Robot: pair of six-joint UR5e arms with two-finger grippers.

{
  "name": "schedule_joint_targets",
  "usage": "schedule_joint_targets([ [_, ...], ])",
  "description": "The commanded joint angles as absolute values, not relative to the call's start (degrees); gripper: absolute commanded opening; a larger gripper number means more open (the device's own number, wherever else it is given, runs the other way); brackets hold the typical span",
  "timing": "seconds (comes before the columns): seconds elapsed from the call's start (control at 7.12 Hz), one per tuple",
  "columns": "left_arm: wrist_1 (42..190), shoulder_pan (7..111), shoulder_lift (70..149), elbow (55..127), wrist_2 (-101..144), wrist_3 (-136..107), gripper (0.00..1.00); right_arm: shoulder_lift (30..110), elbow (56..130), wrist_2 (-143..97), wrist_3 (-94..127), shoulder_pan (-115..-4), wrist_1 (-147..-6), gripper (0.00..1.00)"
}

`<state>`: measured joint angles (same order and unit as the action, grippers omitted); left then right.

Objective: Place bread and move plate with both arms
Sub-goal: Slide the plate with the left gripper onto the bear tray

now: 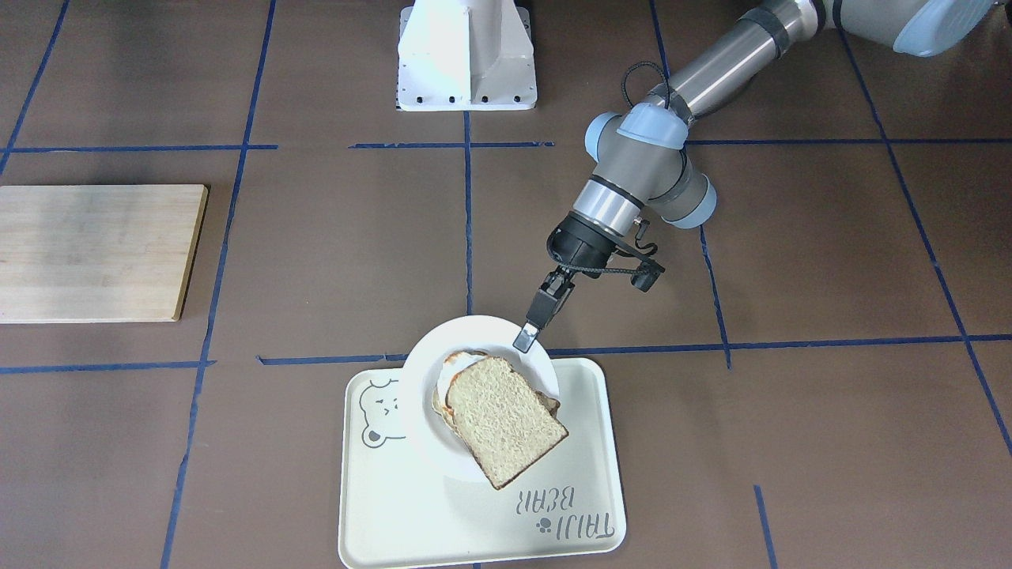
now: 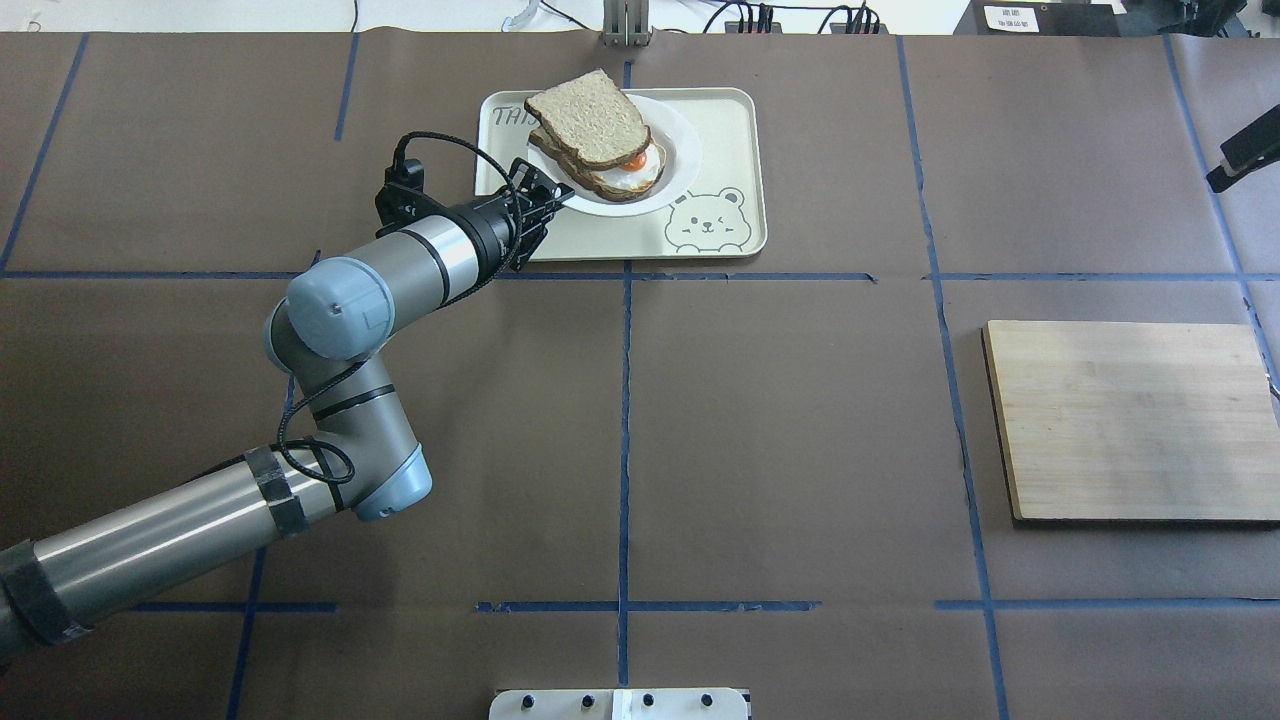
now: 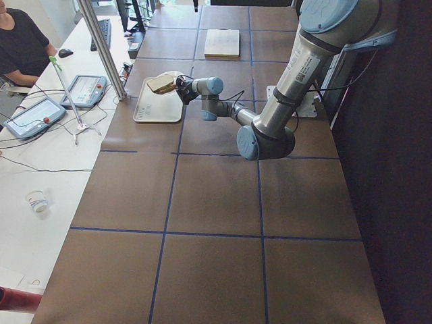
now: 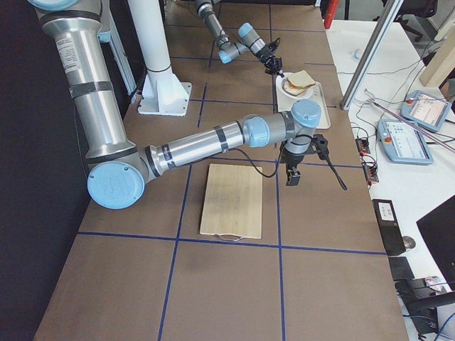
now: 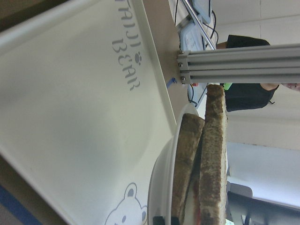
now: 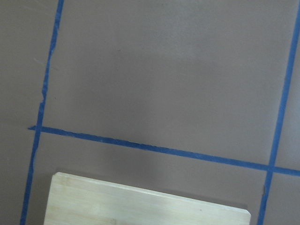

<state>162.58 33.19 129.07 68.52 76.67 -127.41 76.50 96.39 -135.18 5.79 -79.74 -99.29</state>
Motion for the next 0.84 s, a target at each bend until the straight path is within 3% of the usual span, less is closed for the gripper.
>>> schedule_joint_targets([
  [0.0,162.2,33.6,133.2,60.2,75.0,-127.7,0.00,78.0,99.6,-135.0,3.9,-81.6,-103.4,1.00],
  [0.42,157.3,33.4,138.1,54.9,75.2,-127.4,0.00,77.9,101.0,-135.3,3.4,-81.7,-99.8,1.00],
  [0.56,157.2,33.4,138.9,53.9,75.2,-127.4,0.09,78.5,101.9,-135.1,3.4,-81.7,-97.1,1.00],
  [0.7,157.2,33.4,138.9,53.8,75.7,-125.6,0.62,80.2,102.6,-135.2,3.5,-81.7,-96.7,1.00],
])
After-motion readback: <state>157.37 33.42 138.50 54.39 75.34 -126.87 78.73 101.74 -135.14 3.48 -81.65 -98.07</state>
